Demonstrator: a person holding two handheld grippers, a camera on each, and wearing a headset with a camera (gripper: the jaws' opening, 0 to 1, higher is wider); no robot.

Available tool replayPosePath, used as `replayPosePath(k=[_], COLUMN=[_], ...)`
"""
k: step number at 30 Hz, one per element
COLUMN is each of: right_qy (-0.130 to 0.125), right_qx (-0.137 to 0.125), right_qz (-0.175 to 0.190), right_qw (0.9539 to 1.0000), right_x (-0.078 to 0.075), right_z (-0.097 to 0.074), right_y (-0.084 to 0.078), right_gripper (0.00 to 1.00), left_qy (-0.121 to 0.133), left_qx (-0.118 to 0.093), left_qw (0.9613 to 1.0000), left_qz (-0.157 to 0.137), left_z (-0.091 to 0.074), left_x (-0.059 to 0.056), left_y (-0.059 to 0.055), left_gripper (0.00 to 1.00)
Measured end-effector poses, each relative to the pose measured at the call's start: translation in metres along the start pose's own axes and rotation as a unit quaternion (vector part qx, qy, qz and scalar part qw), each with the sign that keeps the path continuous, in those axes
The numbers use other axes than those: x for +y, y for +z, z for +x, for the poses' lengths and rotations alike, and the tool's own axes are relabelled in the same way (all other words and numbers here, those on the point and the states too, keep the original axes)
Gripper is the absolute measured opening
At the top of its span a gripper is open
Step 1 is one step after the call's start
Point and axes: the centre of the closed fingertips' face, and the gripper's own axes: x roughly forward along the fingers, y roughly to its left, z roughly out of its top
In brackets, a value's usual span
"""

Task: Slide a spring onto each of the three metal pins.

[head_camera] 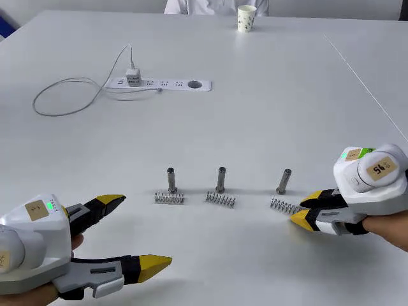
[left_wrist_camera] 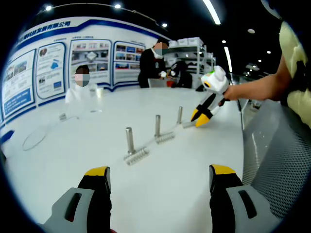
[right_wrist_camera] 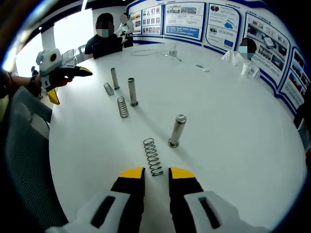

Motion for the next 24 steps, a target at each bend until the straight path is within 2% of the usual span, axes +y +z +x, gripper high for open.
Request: replayPosePath(k=[8, 24], right_qy=[0.006, 0.015], right_qx=[0.002, 0.01], right_qz=[-0.01, -0.007], right_qw=[0.9999, 0.9998], right_x=[0.0012, 0.0032], right_z=[0.0014, 0.0025], right_y=[-0.0001, -0.0025], right_gripper=[0.18, 0.12], left_qy=[0.001, 0.002], left_qx=[0.0, 0.0], left_qw=[1.0, 1.0], left_qz=[-0.001, -0.003], left_z=[0.0003, -0.0023], left_x=[-0.0005, -0.0016], left_y=[-0.0003, -0.0017], left_gripper=[0.85, 0.85])
